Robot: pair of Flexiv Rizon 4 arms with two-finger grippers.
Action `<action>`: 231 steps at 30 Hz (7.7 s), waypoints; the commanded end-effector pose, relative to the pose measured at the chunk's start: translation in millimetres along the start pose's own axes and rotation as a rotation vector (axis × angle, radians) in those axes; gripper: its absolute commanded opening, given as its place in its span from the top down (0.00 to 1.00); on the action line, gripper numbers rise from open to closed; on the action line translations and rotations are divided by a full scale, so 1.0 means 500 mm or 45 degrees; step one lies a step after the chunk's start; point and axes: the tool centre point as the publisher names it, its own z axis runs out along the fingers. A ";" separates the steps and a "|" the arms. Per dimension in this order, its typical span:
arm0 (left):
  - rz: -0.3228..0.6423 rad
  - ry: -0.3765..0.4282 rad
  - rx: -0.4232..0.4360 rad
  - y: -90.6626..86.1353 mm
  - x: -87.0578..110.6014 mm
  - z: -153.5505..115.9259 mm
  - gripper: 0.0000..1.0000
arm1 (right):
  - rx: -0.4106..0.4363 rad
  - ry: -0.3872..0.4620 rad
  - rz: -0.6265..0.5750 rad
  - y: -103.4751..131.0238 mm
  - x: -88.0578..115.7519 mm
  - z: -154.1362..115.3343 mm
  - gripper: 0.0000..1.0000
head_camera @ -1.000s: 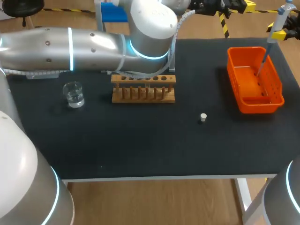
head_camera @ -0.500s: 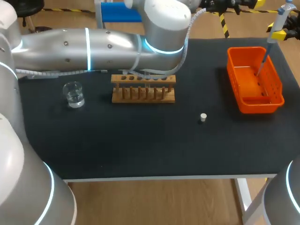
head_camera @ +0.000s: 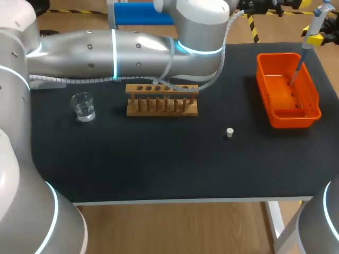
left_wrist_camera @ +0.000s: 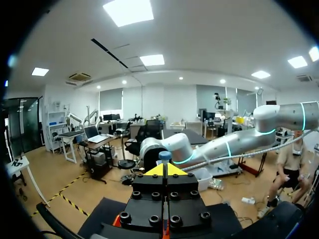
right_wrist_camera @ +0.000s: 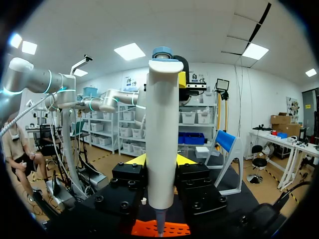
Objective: Invert the test tube, pick up the pipette, mount the tip to pipette, aspirate from beaker and dispense into the tube, eject the tip, return the pipette, and cap with the stopper.
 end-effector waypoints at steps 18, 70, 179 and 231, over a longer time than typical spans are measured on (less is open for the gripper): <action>0.012 0.005 0.134 0.007 0.012 0.044 1.00 | 0.002 0.011 0.001 0.000 -0.005 -0.007 1.00; -0.038 0.007 0.100 0.037 0.002 0.069 1.00 | 0.002 0.011 0.001 0.000 -0.005 -0.007 1.00; -0.019 -0.126 -0.037 0.135 0.162 -0.420 0.00 | 0.002 0.011 0.001 0.000 -0.005 -0.007 1.00; -0.055 -0.237 0.090 0.249 0.183 -0.596 0.00 | 0.002 0.011 0.001 0.000 -0.005 -0.007 1.00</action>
